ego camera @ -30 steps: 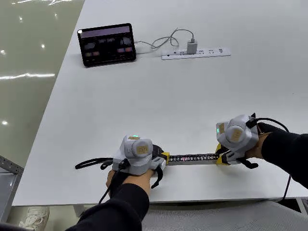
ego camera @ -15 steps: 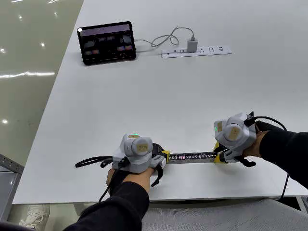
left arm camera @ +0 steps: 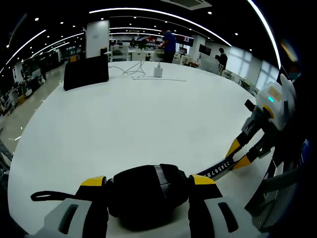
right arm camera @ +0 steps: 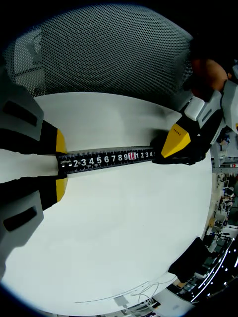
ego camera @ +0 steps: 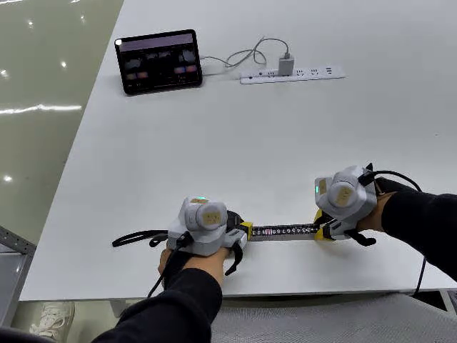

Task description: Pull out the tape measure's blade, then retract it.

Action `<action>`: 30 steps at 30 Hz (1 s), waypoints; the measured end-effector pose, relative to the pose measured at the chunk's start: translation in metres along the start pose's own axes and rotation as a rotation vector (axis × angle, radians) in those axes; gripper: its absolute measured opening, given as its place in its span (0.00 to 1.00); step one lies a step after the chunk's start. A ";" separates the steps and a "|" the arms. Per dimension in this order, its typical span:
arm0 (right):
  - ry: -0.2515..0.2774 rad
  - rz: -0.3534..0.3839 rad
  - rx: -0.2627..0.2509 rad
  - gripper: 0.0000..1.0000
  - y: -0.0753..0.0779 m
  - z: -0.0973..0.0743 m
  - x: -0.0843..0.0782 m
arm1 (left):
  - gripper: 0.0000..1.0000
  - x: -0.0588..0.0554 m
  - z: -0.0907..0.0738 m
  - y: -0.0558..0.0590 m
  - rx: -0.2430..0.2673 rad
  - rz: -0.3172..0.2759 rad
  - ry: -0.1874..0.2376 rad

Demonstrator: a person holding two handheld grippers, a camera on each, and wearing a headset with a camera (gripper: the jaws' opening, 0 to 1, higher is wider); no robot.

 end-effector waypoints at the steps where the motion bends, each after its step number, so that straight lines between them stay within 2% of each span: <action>1: 0.001 0.001 0.000 0.11 0.000 0.000 0.001 | 0.62 0.000 0.000 0.000 0.000 0.000 0.000; 30: 0.017 0.007 0.003 0.11 0.000 0.007 0.015 | 0.62 0.000 0.000 0.000 -0.005 -0.005 -0.003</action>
Point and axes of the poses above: the centre of the closed fingertips' face, and the gripper's own axes: z roughly forward along the fingers, y roughly to its right, x roughly out of its top, the point moved 3 cm from there along -z, roughly backward along the fingers, and after that the axes turned 3 degrees about z, right-handed, at the moved point
